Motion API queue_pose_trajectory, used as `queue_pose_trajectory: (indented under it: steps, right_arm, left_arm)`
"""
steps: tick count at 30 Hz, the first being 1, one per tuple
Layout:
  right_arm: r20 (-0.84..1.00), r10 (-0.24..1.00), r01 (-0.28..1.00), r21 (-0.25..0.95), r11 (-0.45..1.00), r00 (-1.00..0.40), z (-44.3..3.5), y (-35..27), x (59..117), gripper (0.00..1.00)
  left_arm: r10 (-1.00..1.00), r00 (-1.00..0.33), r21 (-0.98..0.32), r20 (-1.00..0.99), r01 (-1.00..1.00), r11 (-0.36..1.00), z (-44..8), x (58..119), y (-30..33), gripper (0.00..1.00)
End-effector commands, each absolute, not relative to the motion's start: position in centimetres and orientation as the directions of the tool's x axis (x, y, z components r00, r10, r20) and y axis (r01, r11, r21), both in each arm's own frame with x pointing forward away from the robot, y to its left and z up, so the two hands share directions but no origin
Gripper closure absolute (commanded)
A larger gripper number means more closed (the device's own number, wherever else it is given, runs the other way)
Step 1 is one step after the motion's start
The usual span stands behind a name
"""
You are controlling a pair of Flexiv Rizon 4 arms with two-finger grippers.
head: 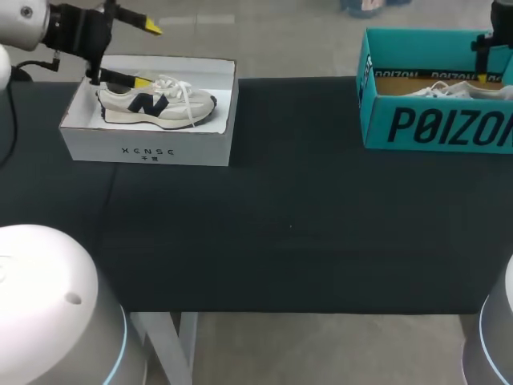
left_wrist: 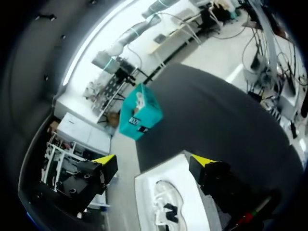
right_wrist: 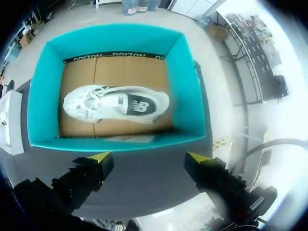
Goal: Take the shoe out of the shoebox, open the shoe tongue, remove and reinsert the insole, then place the shoe into the shoebox
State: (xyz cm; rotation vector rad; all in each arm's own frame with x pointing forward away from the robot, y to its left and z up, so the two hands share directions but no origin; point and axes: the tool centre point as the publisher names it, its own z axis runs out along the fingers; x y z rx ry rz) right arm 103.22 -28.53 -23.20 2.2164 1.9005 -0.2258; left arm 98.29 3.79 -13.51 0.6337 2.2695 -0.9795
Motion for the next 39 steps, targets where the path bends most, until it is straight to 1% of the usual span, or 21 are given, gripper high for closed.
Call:
queue_pose_trajectory:
  steps: [1, 3, 5, 6, 11, 16, 21, 27, 32, 34, 39]
  right_arm:
    - [-0.258, 0.954, 0.989, 0.046, -0.144, 0.151, -23.4, -28.2, 103.7, 0.0]
    - [-0.262, 0.954, 0.989, 0.041, -0.141, 0.146, -23.5, -28.0, 103.8, 0.0]
    - [-0.265, 0.953, 0.99, 0.036, -0.14, 0.144, -23.6, -28.0, 103.8, 0.0]
    - [-0.265, 0.953, 0.99, 0.033, -0.14, 0.144, -23.6, -28.0, 103.8, 0.0]
    - [-0.27, 0.95, 0.988, 0.022, -0.155, 0.155, -23.8, -28.3, 103.6, 0.0]
    - [-0.272, 0.947, 0.985, 0.018, -0.172, 0.17, -24.0, -28.9, 103.3, 0.0]
    - [-0.277, 0.943, 0.982, 0.007, -0.189, 0.183, -24.2, -29.2, 103.0, 0.0]
    - [-0.274, 0.942, 0.979, 0.0, -0.204, 0.196, -24.3, -29.4, 102.7, 0.0]
    - [-0.269, 0.943, 0.979, 0.0, -0.206, 0.198, -24.2, -29.4, 102.7, 0.0]
    - [-0.27, 0.943, 0.979, 0.0, -0.204, 0.197, -24.1, -29.3, 102.8, 0.0]
    - [-0.275, 0.942, 0.98, 0.002, -0.2, 0.193, -23.9, -29.2, 102.9, 0.0]
  left_arm:
    - [-0.277, -0.898, -0.61, -0.341, -0.013, 0.792, -14.4, 98.9, 6.1, 0.0]
    - [-0.343, -0.896, -0.592, -0.28, -0.12, 0.797, -15.2, 99.8, 7.2, 0.0]
    - [-0.444, -0.876, -0.572, -0.186, -0.271, 0.774, -16.4, 100.9, 8.6, 0.0]
    - [-0.507, -0.849, -0.542, -0.15, -0.358, 0.76, -17.0, 101.4, 9.2, 0.0]
    - [-0.641, -0.761, -0.454, -0.1, -0.538, 0.71, -18.4, 104.0, 11.1, 0.0]
    - [-0.674, -0.725, -0.359, -0.142, -0.597, 0.717, -19.1, 107.7, 11.7, 0.0]
    - [-0.718, -0.675, -0.267, -0.166, -0.671, 0.692, -19.8, 110.1, 11.8, 0.0]
    - [-0.801, -0.581, -0.212, -0.141, -0.773, 0.598, -21.6, 110.5, 12.6, 0.0]
    - [-0.85, -0.517, -0.162, -0.107, -0.834, 0.527, -23.8, 109.7, 12.7, 0.0]
    - [-0.849, -0.522, -0.12, -0.087, -0.84, 0.529, -24.4, 109.6, 12.7, 0.0]
    - [-0.849, -0.522, -0.12, -0.087, -0.84, 0.529, -24.4, 109.6, 12.7, 0.0]
